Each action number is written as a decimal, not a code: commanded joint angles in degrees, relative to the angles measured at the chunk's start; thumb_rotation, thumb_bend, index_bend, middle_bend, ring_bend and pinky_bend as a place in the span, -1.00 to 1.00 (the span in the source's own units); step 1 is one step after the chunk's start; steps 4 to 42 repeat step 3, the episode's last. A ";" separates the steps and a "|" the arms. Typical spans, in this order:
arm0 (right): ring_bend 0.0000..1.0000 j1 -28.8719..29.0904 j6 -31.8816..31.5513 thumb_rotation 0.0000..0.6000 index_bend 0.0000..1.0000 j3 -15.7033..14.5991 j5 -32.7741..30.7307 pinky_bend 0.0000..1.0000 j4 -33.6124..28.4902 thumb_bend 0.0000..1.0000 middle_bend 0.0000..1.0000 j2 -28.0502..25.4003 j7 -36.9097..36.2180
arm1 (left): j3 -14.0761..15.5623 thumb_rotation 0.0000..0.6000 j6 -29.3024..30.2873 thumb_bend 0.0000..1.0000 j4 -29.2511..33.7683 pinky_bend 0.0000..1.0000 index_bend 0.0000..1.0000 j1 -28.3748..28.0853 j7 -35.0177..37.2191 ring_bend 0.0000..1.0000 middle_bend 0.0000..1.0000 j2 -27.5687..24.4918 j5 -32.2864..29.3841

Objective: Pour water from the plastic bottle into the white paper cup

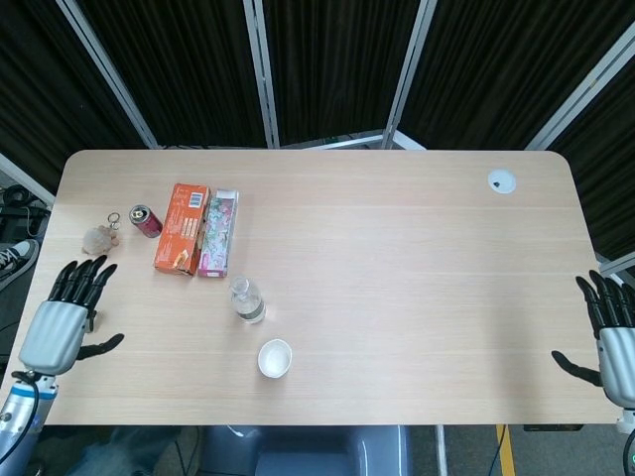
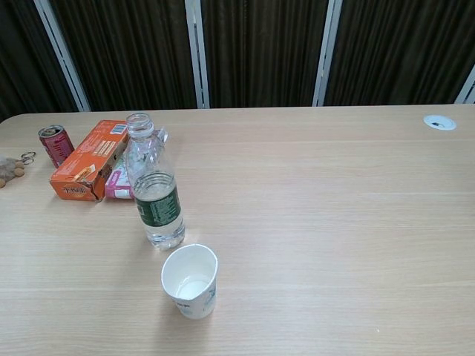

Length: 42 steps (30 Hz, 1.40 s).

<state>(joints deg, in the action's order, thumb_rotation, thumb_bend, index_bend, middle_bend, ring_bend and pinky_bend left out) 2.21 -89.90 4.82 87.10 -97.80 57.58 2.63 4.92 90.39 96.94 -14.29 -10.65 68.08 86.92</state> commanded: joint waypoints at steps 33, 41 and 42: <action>-1.00 -0.26 -0.55 1.00 -1.00 -0.12 0.65 -1.00 -0.24 -1.00 -1.00 -0.23 0.03 | -0.35 1.00 3.02 -0.99 3.84 -1.00 -1.00 3.89 -4.80 -1.00 -1.00 -1.88 -0.78; -1.00 -0.26 -0.55 1.00 -1.00 -0.12 0.65 -1.00 -0.24 -1.00 -1.00 -0.23 0.03 | -0.35 1.00 3.02 -0.99 3.84 -1.00 -1.00 3.89 -4.80 -1.00 -1.00 -1.88 -0.78; -1.00 -0.26 -0.55 1.00 -1.00 -0.12 0.65 -1.00 -0.24 -1.00 -1.00 -0.23 0.03 | -0.35 1.00 3.02 -0.99 3.84 -1.00 -1.00 3.89 -4.80 -1.00 -1.00 -1.88 -0.78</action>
